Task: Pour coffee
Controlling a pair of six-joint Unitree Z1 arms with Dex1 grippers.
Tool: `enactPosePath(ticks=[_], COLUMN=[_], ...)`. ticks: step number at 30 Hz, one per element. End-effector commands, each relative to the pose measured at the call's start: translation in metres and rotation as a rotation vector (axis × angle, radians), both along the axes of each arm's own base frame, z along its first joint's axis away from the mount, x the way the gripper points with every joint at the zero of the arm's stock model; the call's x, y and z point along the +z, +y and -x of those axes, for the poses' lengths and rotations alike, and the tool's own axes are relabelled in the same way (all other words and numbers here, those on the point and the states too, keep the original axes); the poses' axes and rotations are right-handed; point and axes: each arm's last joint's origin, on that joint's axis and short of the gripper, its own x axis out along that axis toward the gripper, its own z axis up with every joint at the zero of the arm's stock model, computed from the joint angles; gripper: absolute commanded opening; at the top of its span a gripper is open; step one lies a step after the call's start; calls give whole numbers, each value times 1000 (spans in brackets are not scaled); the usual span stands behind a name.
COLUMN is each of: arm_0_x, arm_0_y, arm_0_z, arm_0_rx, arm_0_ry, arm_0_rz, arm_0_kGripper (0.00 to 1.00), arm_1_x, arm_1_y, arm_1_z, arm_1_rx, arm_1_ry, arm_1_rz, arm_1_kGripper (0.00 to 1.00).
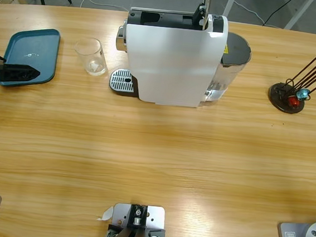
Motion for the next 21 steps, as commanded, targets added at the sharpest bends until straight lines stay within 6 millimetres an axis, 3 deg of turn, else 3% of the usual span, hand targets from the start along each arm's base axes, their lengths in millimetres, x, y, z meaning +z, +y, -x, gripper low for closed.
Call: enactPosePath(ticks=[1, 12, 21], arm_0_x=[-8, -9, -9], arm_0_y=[-4, -4, -5], arm_0_z=[-3, -5, -6], arm_0_rx=[-10, -10, -10], arm_0_ry=[37, 42, 47], arm_0_rz=[-17, -21, -24], arm_0_kGripper=[996, 996, 996], arm_1_x=[-40, -69, -109], arm_1_y=[44, 96, 112], arm_1_z=[-5, -7, -13], arm_1_rx=[62, 154, 168], arm_1_ry=[58, 102, 181], arm_1_rz=[94, 129, 178], arm_1_kGripper=[0, 0, 0])
